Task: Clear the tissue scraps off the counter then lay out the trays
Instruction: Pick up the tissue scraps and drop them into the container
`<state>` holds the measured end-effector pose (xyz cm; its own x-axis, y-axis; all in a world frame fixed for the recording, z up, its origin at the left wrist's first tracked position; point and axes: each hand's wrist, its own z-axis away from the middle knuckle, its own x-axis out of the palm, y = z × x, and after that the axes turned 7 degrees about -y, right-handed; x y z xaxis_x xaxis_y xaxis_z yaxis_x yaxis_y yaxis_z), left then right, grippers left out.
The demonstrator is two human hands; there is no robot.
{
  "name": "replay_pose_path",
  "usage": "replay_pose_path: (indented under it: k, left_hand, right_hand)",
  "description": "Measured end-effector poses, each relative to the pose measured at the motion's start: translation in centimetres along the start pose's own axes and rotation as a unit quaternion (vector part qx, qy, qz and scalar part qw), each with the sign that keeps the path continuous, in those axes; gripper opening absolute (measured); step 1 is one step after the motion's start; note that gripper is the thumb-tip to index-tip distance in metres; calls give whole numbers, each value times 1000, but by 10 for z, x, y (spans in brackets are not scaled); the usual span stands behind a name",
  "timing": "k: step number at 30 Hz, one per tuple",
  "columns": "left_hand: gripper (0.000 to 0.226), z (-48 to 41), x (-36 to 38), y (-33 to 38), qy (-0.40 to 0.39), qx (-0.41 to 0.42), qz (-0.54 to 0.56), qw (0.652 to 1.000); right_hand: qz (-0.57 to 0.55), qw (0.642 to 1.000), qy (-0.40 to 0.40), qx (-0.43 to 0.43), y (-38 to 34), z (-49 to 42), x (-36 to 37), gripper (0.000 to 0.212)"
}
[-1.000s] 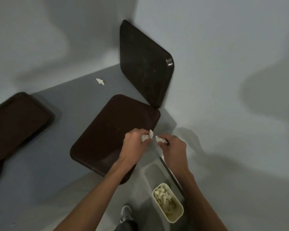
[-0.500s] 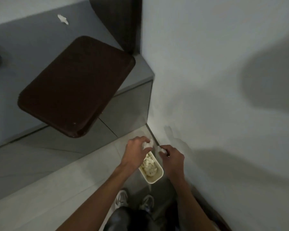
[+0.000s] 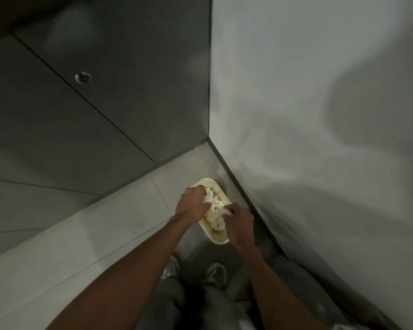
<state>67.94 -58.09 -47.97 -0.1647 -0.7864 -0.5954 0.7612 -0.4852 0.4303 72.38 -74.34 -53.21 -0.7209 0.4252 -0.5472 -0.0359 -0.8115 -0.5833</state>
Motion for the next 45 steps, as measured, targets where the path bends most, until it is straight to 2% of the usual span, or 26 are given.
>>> replay_pose_path:
  k: [4,8,10,14,19,23,32,38,45]
  left_hand:
    - [40,-42,38,-24,-11,1,-37,999]
    - [56,-69,59,-43,-34,6,-43,998]
    - [59,-67,58,-46,-35,8,-43,998]
    - [50,-29,26,-41,-5,17,-43,999]
    - [41,54,-46,-21,37,23,-33,999]
    - [37,143,-118,9,85,29,-13,996]
    - [31,317,-246,63,213,60,65,973]
    - [19,357,-319,65,307,81,111,942]
    - [17,342,-418,40,380,80,132,912]
  right_hand:
    - [35,999,-16,11,37,-34,36,25]
    - [93,995,-43,3,52,-47,48,36]
    - [98,994,-46,5,50,-41,44,37]
    - [61,998,-21,18,20,-8,18,33]
    - [50,998,18,-34,-46,59,-38,27]
    - [46,994,53,-89,-128,126,-96,26]
    - [25,985,64,-159,-301,262,-197,21]
    - [34,970,95,-223,-382,285,-217,20]
    - [27,953,97,-286,-469,253,-205,17]
